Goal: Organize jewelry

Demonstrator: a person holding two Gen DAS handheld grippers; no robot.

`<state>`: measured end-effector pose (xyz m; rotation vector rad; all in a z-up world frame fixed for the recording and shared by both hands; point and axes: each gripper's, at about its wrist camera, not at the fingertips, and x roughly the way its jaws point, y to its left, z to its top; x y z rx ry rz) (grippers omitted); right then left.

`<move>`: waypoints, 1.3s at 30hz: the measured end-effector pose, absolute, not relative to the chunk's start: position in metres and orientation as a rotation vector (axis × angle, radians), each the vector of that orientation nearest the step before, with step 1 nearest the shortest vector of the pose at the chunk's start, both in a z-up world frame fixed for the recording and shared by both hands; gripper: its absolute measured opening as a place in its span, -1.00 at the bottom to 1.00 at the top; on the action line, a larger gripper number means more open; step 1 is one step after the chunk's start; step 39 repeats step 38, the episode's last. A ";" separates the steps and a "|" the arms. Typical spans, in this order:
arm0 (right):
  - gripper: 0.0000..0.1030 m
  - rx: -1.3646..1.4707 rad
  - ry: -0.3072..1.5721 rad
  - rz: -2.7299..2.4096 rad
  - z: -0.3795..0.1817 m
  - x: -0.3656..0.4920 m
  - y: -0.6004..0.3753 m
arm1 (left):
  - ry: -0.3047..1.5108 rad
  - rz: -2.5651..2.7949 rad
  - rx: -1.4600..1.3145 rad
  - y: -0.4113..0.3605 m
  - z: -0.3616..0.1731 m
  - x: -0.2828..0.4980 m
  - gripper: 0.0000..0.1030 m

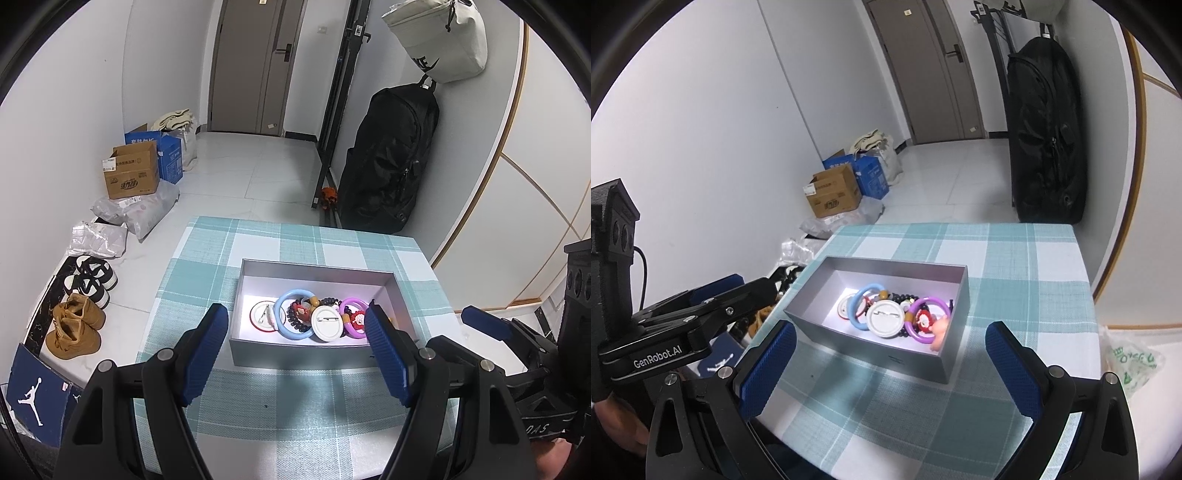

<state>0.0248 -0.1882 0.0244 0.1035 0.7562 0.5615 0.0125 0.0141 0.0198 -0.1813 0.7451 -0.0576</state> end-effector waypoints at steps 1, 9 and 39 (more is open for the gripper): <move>1.00 0.104 0.757 0.561 0.024 0.025 -0.188 | 0.746 -0.053 -0.181 0.014 0.020 0.013 0.40; 1.00 0.105 0.764 0.559 0.023 0.026 -0.188 | 0.748 -0.044 -0.195 0.018 0.020 0.013 0.40; 1.00 0.103 0.775 0.560 0.021 0.029 -0.185 | 0.746 -0.065 -0.216 0.020 0.018 0.016 0.40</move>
